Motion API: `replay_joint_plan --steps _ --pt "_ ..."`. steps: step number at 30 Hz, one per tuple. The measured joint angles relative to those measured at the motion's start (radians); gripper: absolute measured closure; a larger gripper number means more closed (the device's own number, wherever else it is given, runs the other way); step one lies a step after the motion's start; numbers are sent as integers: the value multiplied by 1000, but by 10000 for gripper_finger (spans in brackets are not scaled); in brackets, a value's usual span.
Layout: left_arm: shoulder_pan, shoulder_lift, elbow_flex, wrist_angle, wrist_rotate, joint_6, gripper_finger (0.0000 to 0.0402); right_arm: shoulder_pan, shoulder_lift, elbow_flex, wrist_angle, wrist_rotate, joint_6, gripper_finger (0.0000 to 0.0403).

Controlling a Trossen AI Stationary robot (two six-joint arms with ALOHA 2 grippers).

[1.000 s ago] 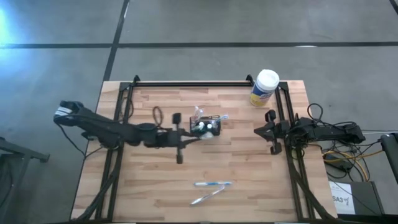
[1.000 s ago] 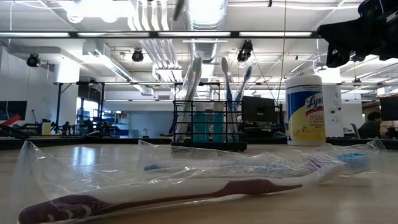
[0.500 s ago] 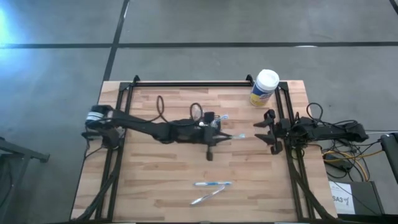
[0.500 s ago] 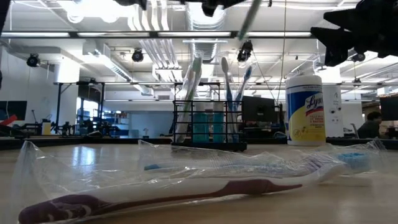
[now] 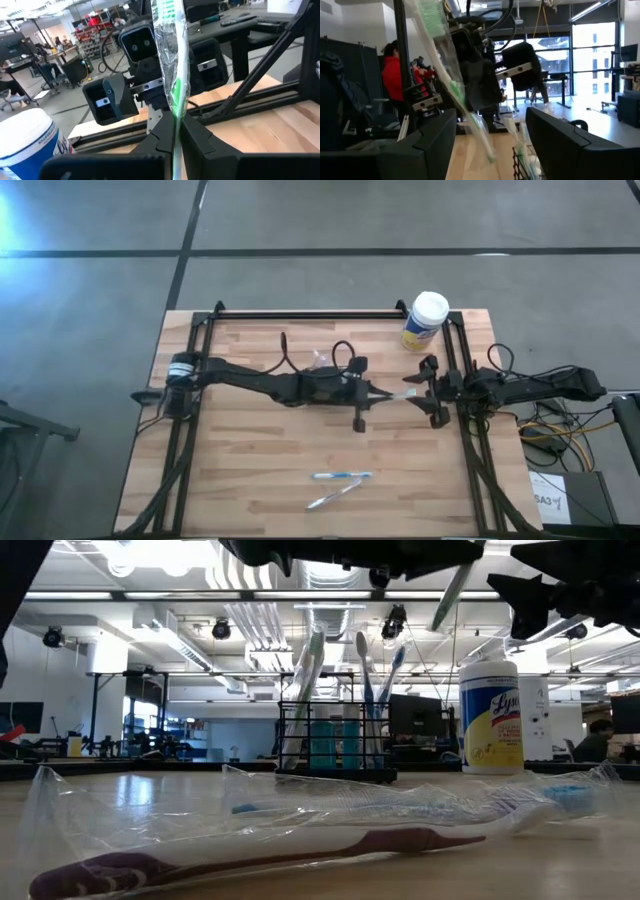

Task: Pick & Place toothbrushing station
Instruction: Put the green toothbrush in the wire organizer

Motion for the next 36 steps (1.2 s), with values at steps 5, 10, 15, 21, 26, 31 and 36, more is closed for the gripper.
replay_joint_plan --steps 5,10,15,21,26,31,36 --pt "18 33 45 -2 26 -18 386 0 90 0 116 0 -12 175" --pt "34 46 66 -16 55 -44 386 0 156 0 183 0 -26 184" --pt "44 46 68 -18 56 -66 386 0 199 0 248 0 -37 190" --pt "47 46 68 -34 58 -72 386 0 255 0 297 0 -37 199" --pt "57 46 68 -75 60 -90 386 0 305 11 327 0 -37 210" --pt "60 46 68 -75 58 -90 386 0 364 37 328 0 -41 231" --pt "60 46 68 -78 59 -90 386 0 415 58 327 1 -55 269"
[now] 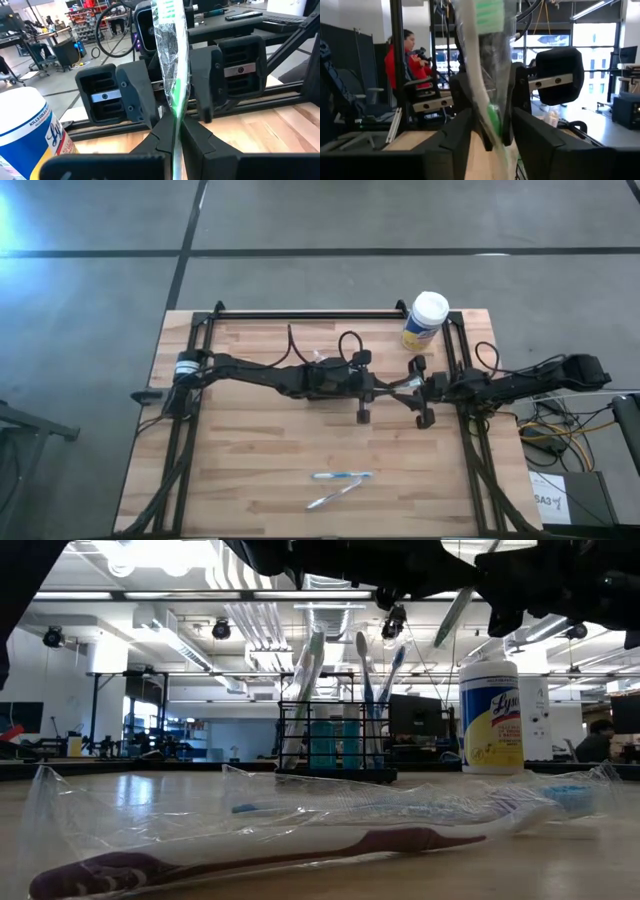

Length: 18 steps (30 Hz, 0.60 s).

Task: Pick & Place toothbrushing station
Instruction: Put the green toothbrush in the wire organizer

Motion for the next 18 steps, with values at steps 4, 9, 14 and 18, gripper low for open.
replay_joint_plan --steps 4,9,14,18 --pt "1 0 -5 -6 -3 0 386 0 17 9 2 3 -17 314" --pt "2 0 -14 3 -6 0 386 2 5 7 -1 5 -24 348" --pt "2 0 -15 1 -6 0 386 6 7 6 -1 4 -27 348" --pt "2 0 -16 -6 -6 -22 376 6 10 4 0 4 -28 348"
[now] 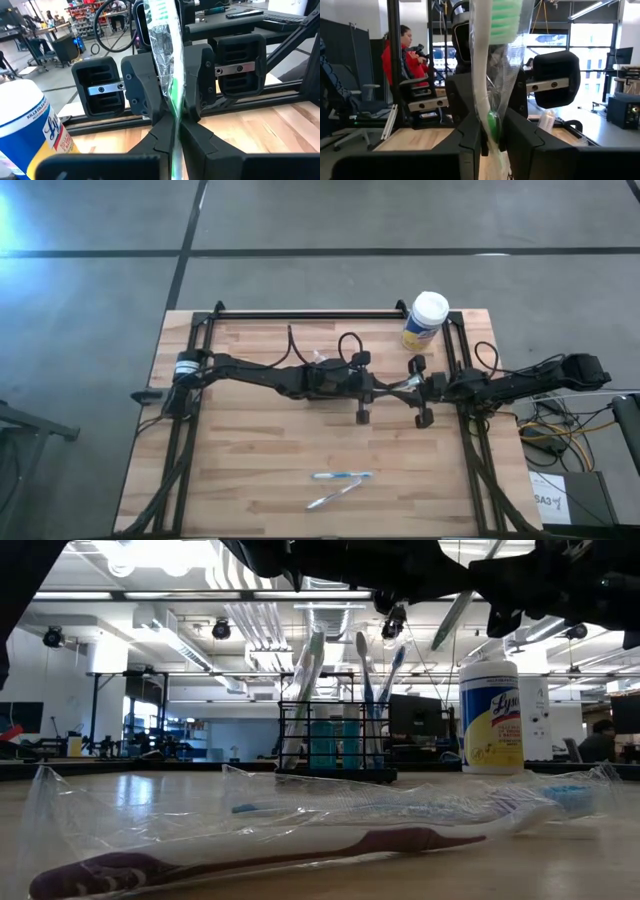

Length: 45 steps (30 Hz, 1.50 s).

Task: Pick & Place toothbrushing station
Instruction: Put the green toothbrush in the wire organizer

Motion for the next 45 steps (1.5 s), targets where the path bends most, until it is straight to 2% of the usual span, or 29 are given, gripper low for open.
replay_joint_plan --steps 7,12,18,26,31,35,39,42,45 --pt "0 -1 0 -43 15 -39 340 0 -1 -4 -8 -7 -8 353" --pt "0 -2 0 -62 35 -39 336 0 -1 -6 -10 -10 -17 384" --pt "0 -2 0 -80 38 -40 335 0 -3 -9 -7 -24 -20 384" --pt "0 -76 -3 -294 33 -65 324 0 -10 -11 4 -26 -34 385" --pt "-3 -217 -11 -585 -2 -73 309 1 -14 -11 -9 -33 -30 385" --pt "-27 -391 -110 -640 -164 -100 321 0 -18 -11 -36 -32 -30 385" --pt "-65 -626 -321 -606 -303 -107 362 0 -37 -12 -65 -31 -30 385" --pt "-84 -827 -526 -529 -314 -153 394 0 -79 -13 -93 -33 -36 385" --pt "-91 -1009 -730 -445 -313 -218 393 0 -138 -15 -125 -34 -46 385"
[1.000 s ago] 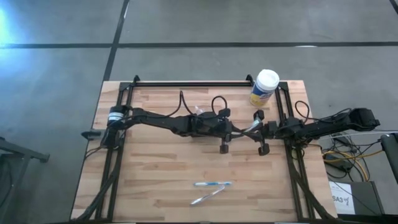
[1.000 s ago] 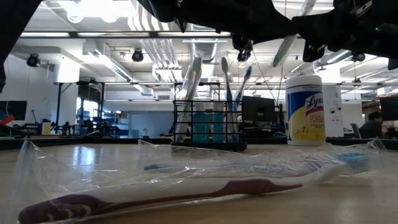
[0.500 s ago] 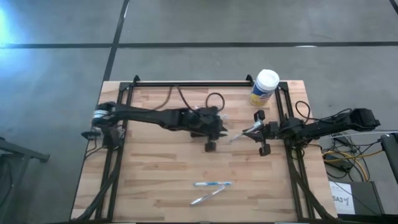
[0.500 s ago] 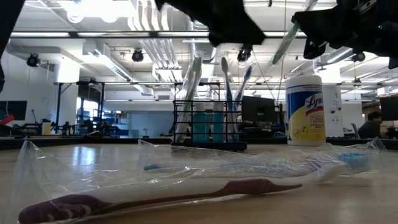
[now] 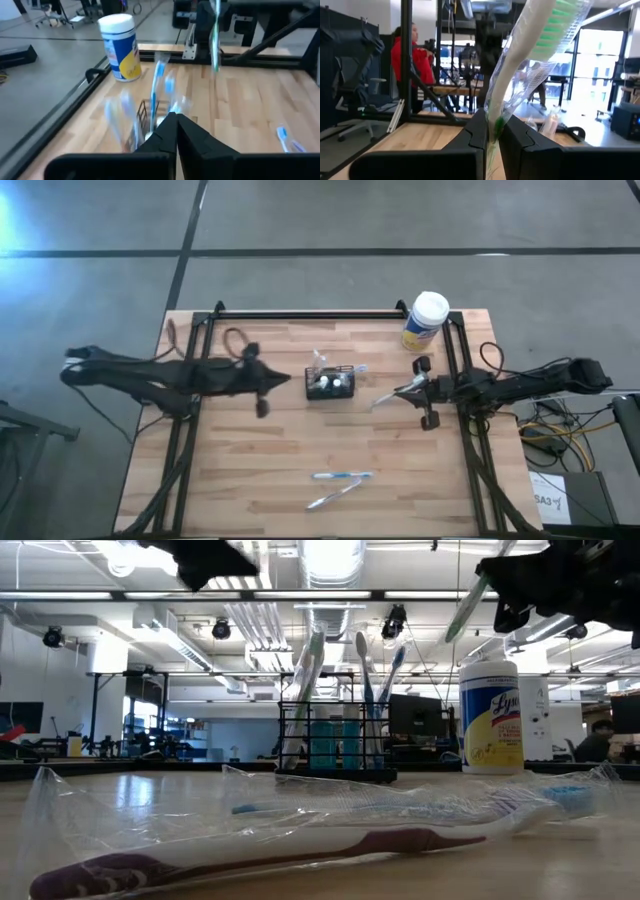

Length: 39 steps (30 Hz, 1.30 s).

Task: Pick & Place toothbrushing station
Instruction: Put the green toothbrush in the wire organizer

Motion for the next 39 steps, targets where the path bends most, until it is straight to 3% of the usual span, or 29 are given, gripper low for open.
replay_joint_plan --steps 7,13,18,25,39 --pt "1 -321 -382 211 0 -70 396 -14 -193 29 -203 3 -6 385" --pt "0 -477 -545 244 -1 -76 392 -18 -342 118 -563 40 7 385" --pt "0 -533 -613 243 0 -102 397 -18 -466 180 -720 59 -13 385" --pt "0 -554 -647 241 0 -97 391 -18 -674 194 -831 3 -13 385" --pt "0 -555 -647 236 -3 -63 393 -18 -651 86 -816 22 32 385"
